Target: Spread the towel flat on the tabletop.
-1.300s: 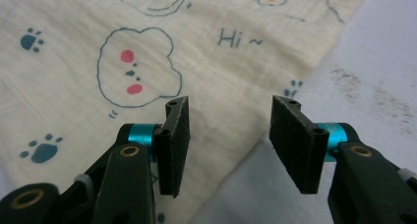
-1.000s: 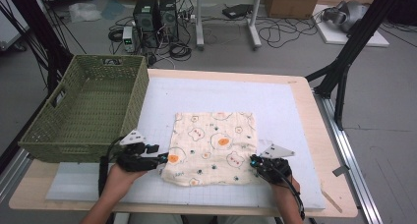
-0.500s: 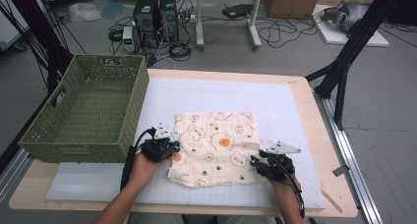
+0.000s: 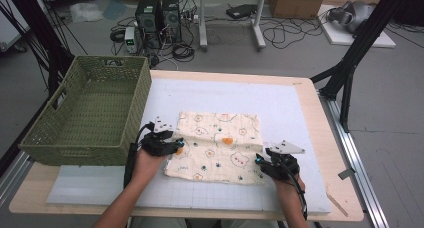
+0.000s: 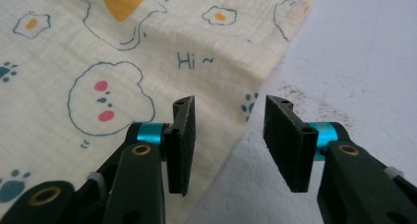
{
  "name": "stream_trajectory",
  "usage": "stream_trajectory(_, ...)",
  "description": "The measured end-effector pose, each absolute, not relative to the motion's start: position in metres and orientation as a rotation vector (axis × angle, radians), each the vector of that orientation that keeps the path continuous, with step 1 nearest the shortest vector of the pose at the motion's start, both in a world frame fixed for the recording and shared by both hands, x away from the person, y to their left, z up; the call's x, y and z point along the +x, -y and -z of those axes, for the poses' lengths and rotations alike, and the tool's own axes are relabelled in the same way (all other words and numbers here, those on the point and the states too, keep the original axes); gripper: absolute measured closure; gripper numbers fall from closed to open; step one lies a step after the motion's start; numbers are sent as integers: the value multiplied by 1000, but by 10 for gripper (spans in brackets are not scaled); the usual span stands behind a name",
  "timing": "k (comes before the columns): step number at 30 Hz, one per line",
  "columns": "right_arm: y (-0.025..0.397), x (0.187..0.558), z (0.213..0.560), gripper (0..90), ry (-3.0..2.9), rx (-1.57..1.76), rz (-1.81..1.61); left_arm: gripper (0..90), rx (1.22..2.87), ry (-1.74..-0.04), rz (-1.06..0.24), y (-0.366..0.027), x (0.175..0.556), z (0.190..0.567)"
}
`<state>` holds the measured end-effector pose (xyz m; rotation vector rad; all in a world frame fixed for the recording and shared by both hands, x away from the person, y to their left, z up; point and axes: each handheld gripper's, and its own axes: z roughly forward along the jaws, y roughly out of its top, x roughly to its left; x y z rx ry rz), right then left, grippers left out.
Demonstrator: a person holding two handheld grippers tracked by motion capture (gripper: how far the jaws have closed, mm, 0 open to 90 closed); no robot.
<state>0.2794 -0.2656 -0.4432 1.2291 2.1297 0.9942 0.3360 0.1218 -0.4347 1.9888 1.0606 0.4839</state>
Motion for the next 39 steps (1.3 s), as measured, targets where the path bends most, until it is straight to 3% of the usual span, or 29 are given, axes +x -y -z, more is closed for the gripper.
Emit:
stream_trajectory(11, 277, 251, 435, 518, -2174, 1155, -1031, 493, 1933, -990, -391, -147, 295, 432)
stream_trajectory(18, 277, 245, 442, 529, -2226, 1163, -1053, 605, 2021, -977, -338, -151, 274, 442)
stream_trajectory(22, 271, 246, 448, 602, -2287, 1135, -1038, 728, 2075, -944, -361, -151, 267, 447)
stream_trajectory(24, 270, 245, 449, 732, -2313, 1125, -1071, 846, 2092, -923, -364, -150, 264, 446)
stream_trajectory(26, 269, 245, 448, 841, -2343, 1111, -1084, 873, 2097, -914, -352, -151, 260, 445)
stream_trajectory(39, 277, 209, 436, 857, -2476, 1044, -1052, 876, 2096, -856, -164, -165, 230, 439)
